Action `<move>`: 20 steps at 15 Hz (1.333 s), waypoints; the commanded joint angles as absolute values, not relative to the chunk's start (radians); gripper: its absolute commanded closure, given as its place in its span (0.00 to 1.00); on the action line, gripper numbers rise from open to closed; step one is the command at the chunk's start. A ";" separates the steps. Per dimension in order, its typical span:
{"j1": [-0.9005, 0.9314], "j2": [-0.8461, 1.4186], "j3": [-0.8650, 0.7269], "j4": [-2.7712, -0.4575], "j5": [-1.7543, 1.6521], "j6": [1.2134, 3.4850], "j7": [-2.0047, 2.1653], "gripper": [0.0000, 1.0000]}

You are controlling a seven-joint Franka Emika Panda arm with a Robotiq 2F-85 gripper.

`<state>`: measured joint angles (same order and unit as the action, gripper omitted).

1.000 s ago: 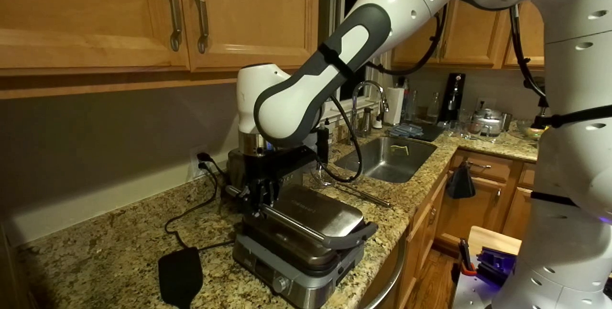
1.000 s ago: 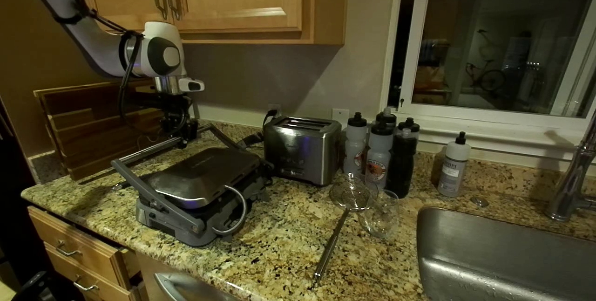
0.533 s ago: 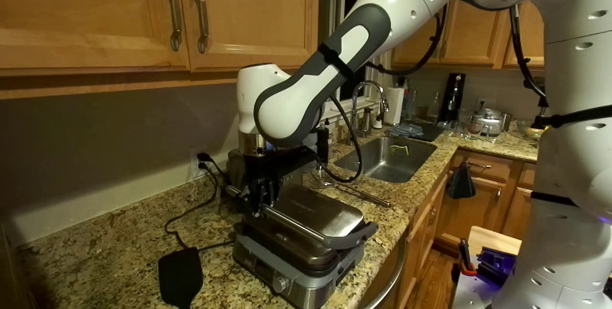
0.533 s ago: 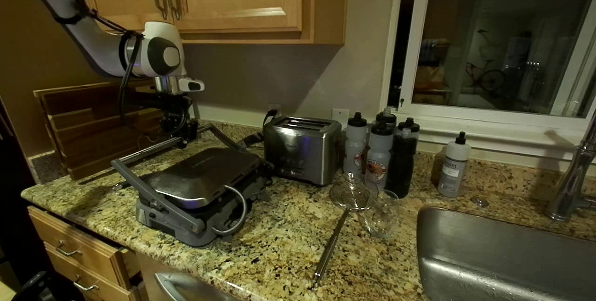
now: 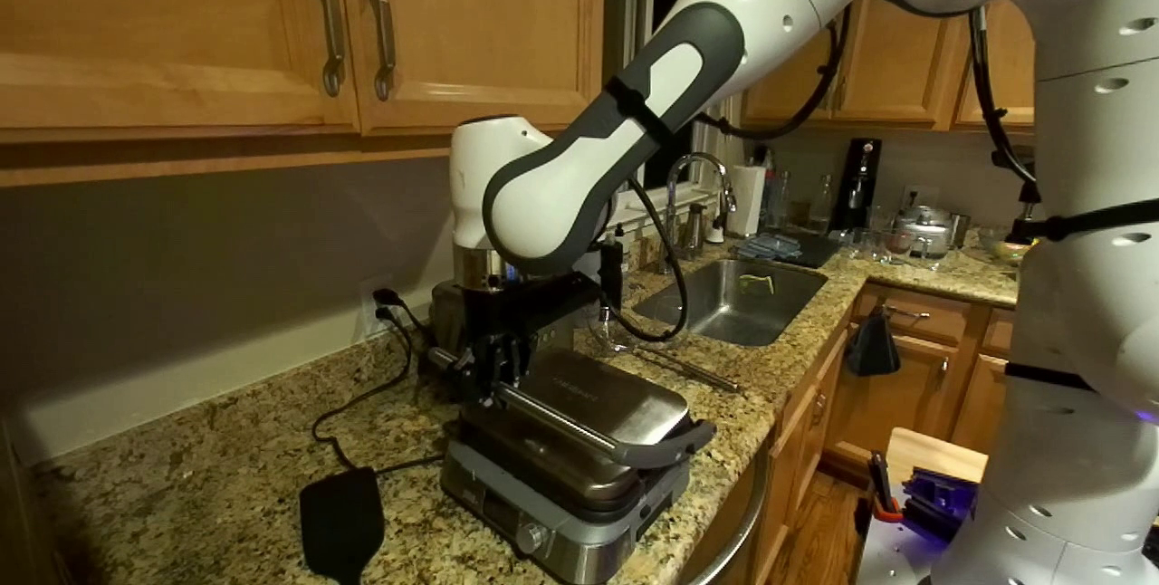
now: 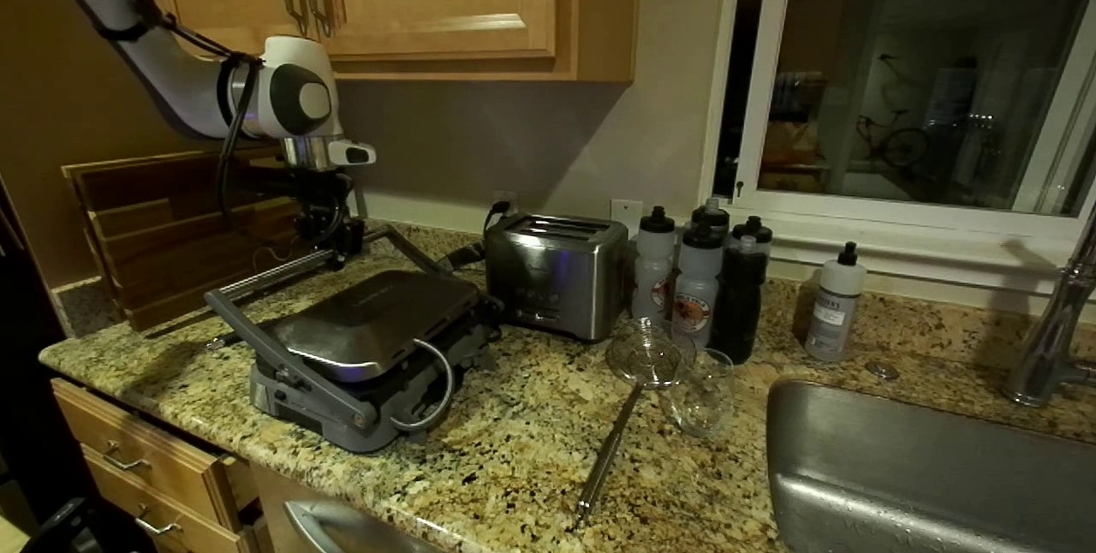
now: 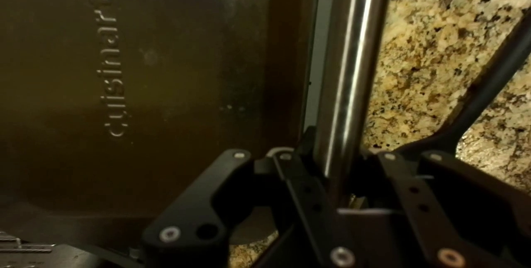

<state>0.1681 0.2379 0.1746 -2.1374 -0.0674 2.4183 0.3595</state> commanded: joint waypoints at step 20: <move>-0.007 -0.195 0.028 -2.358 -0.156 2.340 0.382 0.97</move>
